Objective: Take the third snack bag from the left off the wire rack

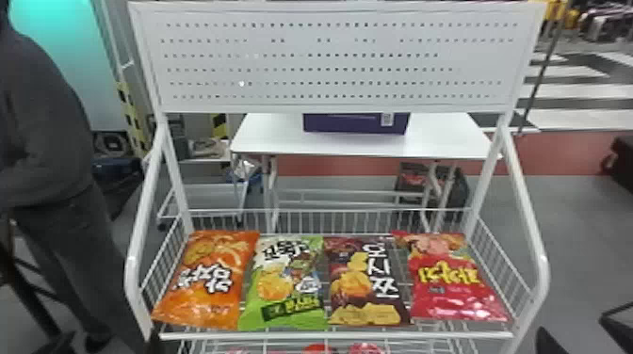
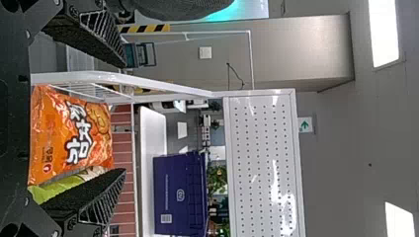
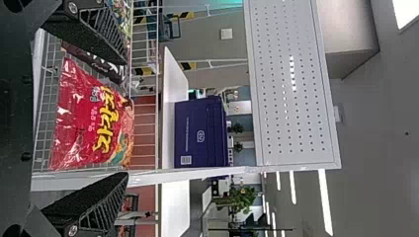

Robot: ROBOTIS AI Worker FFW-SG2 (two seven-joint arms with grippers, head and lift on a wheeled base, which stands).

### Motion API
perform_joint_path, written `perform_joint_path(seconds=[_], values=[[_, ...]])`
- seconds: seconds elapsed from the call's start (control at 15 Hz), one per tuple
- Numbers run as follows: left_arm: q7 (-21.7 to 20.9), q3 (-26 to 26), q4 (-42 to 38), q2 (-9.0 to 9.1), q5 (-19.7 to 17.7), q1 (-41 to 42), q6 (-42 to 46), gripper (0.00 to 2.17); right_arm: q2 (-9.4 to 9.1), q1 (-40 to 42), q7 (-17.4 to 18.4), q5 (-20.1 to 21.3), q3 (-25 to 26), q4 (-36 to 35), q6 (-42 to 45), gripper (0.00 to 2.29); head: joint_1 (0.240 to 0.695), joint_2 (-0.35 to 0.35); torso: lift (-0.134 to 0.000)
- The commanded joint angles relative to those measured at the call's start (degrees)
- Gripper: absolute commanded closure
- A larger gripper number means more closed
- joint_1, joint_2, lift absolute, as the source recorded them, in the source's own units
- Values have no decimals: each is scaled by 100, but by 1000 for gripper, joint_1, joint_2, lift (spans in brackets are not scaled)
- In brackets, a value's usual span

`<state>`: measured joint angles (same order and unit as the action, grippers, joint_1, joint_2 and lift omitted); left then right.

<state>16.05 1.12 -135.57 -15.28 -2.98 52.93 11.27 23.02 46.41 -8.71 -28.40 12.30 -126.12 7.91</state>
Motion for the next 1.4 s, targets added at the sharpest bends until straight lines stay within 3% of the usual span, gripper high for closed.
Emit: perform_joint_path(seconds=[0.0,0.67,0.87,1.07,1.33], values=[[-32,-15,31,-10,-27,-46,-16,140,-8,-18,0,1,18,17,-14,87,499,0,0],[-67,-182,84,-37,-89,-37,20,140,-43,-194,-35,54,-149,114,-84,90,499,0,0],[-76,-156,57,-46,-80,-2,37,140,-140,-1442,141,388,-1125,430,-1086,90,499,0,0],[-76,-68,66,-46,-63,-28,37,140,-518,-2892,387,827,-2057,1063,-2264,90,499,0,0],[-94,3,57,-54,-19,-46,2,140,-834,-4237,422,915,-2830,2214,-2738,90,499,0,0]])
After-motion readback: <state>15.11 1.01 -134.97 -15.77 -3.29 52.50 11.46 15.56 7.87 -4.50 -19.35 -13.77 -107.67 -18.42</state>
